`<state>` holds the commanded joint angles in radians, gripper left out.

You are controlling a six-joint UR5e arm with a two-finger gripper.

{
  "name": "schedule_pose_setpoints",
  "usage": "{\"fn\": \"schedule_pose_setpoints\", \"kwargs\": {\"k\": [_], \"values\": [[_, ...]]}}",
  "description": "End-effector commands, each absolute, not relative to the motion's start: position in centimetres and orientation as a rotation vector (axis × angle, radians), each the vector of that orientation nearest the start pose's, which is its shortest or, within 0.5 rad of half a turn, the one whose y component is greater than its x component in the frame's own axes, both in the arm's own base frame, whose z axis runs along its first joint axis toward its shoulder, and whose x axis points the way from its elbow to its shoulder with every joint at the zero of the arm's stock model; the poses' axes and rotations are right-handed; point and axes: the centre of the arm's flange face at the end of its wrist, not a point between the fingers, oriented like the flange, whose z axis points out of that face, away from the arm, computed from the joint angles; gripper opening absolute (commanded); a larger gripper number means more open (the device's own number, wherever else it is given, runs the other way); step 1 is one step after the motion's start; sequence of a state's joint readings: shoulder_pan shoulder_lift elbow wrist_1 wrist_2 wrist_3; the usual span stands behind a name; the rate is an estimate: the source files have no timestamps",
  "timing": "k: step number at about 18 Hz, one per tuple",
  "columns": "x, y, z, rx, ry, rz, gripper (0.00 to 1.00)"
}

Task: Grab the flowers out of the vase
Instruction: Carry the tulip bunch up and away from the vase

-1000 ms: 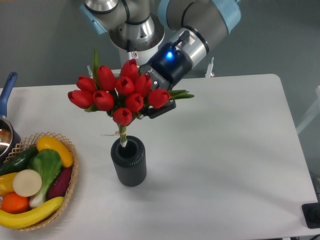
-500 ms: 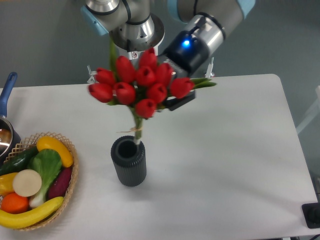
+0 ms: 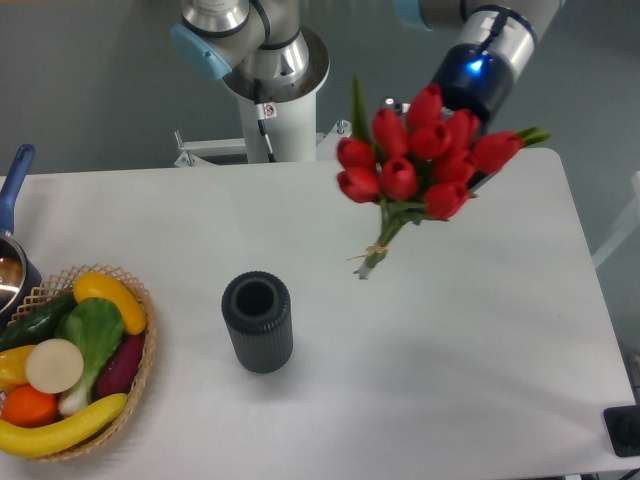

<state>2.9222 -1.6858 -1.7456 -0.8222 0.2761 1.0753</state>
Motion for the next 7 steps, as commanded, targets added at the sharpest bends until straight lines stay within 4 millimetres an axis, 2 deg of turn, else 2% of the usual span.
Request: {"fn": "schedule_pose_setpoints", "kwargs": {"k": [7], "values": [[-46.55, 33.44, 48.58, -1.82, 0.069, -0.073, 0.48]]}}
